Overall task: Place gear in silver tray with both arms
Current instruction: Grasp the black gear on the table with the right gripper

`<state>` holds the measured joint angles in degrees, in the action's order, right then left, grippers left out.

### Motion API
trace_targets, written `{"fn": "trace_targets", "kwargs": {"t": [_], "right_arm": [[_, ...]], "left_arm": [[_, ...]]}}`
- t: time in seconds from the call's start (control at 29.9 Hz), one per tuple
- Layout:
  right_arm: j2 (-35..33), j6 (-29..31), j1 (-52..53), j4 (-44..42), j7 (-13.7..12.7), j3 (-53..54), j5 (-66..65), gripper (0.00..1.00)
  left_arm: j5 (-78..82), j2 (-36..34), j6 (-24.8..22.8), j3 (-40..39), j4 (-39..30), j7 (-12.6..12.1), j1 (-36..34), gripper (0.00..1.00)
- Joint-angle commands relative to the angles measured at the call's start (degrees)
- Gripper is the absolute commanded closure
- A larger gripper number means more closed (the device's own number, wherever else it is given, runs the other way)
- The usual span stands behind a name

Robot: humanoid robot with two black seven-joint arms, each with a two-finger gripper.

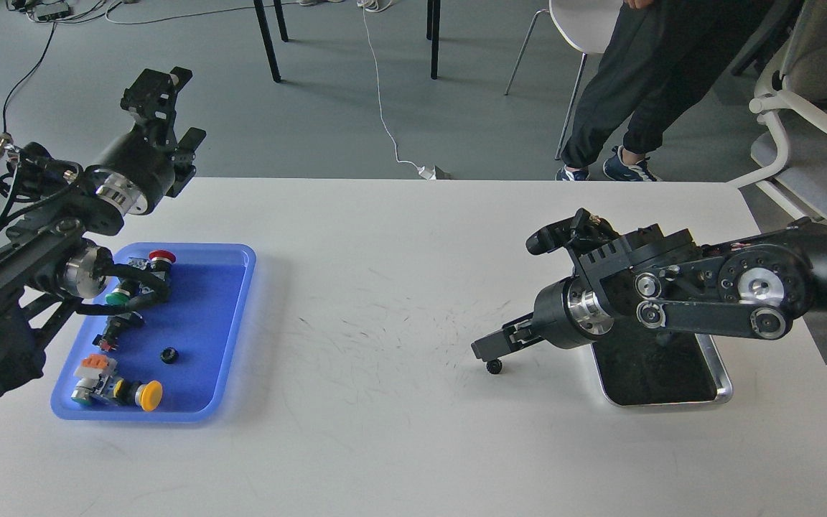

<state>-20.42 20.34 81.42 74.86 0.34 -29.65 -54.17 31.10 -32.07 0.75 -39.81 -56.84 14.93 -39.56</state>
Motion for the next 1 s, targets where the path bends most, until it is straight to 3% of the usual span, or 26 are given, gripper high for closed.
{"fn": "trace_targets", "kwargs": {"t": [0.0,0.27,0.97], "right_arm": [[2.7,1.9,0.0,-1.6,0.0,-0.8,0.3,0.05],[5.5,2.9,0.0,-4.0,0.0,-3.4,0.3,0.08],[9.6,4.1,0.1,-7.6,0.1,-5.9,0.3,0.46]], "left_arm": [[0.0,-0.4,0.3,-0.1,-0.2,0.0,0.0,0.03],[0.0,-1.6,0.5,-0.2,-2.6,0.0,0.0,0.03],[0.0,-2.2,1.5,-0.3,-3.4,0.0,-0.1,0.03]]}}
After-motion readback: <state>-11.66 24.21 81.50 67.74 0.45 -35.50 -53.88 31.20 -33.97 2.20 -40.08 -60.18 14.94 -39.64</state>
